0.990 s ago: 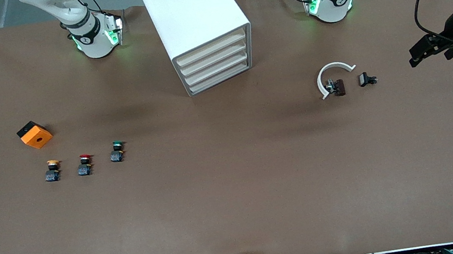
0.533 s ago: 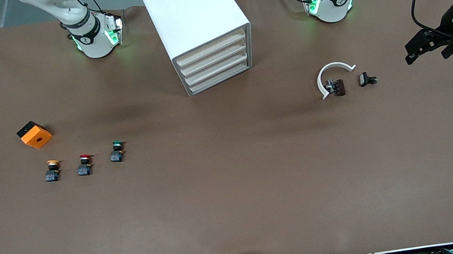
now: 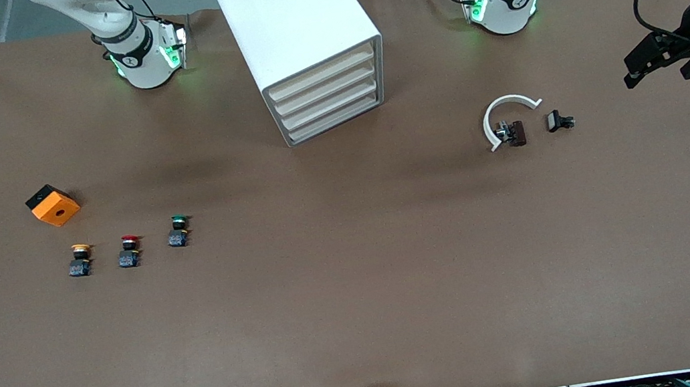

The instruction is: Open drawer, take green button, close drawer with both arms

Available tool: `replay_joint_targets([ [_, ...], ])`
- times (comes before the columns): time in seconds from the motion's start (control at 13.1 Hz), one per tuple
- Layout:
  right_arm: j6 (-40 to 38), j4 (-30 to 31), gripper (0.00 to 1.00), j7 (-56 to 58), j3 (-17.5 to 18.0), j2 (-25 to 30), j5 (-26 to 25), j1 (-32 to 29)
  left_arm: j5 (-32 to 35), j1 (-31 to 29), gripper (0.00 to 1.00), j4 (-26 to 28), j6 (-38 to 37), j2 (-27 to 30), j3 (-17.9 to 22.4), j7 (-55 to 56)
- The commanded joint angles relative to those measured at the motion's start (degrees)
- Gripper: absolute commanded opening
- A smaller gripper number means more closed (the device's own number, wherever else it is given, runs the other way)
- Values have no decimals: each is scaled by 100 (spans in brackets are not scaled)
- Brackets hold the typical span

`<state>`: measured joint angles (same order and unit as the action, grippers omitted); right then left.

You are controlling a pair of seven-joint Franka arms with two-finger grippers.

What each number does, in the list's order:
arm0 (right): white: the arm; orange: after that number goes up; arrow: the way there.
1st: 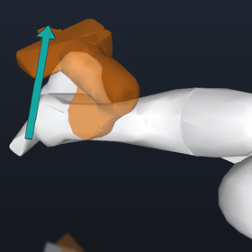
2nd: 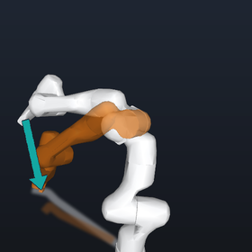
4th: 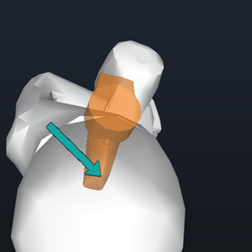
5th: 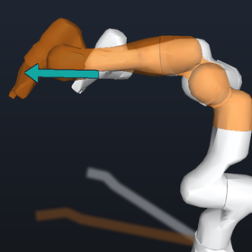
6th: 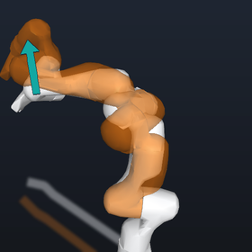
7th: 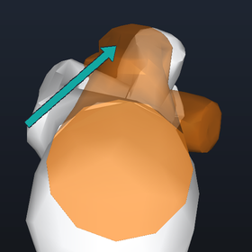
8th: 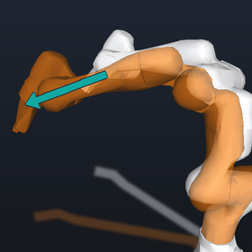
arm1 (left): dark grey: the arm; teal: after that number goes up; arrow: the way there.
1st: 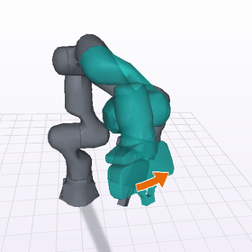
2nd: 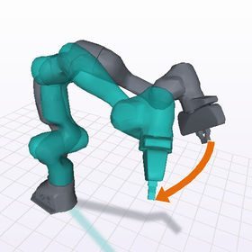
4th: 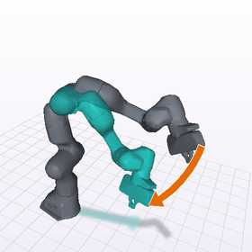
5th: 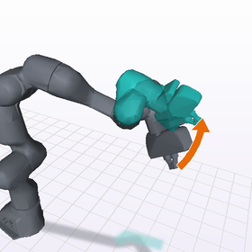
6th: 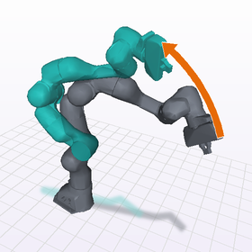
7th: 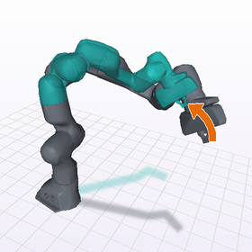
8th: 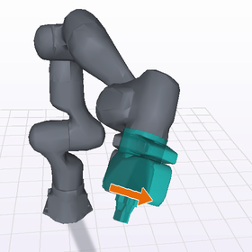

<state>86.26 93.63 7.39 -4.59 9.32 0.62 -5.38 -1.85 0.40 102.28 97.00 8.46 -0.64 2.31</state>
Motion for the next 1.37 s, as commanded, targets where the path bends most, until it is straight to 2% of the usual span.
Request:
replay_joint_targets([
  [0.0, 49, -11, 100, 157, 116, 62, -89, -95, 106, 66, 100, -209, -269, 25, 46, -64],
  [0.3, 49, 24, 100, 157, 116, 62, -80, -95, 106, 57, 100, -437, -321, -19, 46, -20],
  [1.29, 102, 85, 100, 157, 116, 53, -54, -77, 124, 83, 100, -455, -401, -55, 46, -29],
])
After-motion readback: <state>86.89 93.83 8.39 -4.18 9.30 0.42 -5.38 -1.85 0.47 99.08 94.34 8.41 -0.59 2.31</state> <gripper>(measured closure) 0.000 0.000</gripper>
